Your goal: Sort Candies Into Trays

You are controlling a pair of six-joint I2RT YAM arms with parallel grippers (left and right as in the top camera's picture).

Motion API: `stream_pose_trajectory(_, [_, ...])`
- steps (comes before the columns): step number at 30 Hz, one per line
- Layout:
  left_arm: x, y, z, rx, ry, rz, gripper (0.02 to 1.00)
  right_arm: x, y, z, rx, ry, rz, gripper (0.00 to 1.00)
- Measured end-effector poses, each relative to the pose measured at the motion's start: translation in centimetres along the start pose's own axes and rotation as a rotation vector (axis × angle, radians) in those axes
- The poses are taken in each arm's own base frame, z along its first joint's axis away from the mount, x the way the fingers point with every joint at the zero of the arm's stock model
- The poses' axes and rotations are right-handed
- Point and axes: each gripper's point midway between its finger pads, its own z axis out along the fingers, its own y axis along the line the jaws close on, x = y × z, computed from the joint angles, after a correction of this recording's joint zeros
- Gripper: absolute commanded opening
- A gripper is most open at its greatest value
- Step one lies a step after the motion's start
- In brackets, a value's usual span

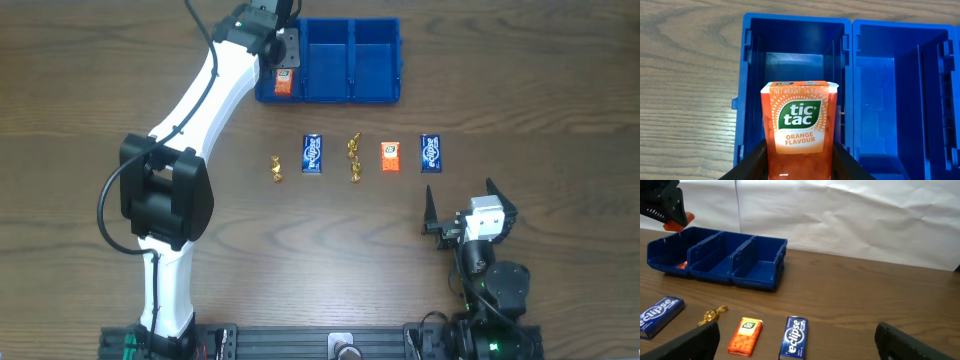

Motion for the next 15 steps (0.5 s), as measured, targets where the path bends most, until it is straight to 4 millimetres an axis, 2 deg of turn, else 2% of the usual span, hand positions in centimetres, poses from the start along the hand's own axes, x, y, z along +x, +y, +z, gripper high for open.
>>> stream_pose_trajectory(5, [0.38, -0.06, 0.52, 0.004, 0.014, 0.001, 0.27, 0.0, 0.0, 0.0, 0.0, 0.0, 0.0, 0.998])
stream_pose_trajectory(11, [0.68, -0.16, 0.83, 0.009, 0.024, 0.003, 0.397, 0.0, 0.01, 0.0, 0.0, 0.0, 0.0, 0.998])
stream_pose_trajectory(13, [0.74, -0.17, 0.83, 0.009, 0.027, 0.003, 0.494, 0.0, 0.01, 0.0, 0.0, 0.0, 0.0, 0.998])
stream_pose_trajectory(15, [0.77, -0.15, 0.83, 0.009, 0.028, 0.009, 0.634, 0.0, 0.01, 0.0, 0.0, 0.0, 0.0, 0.998])
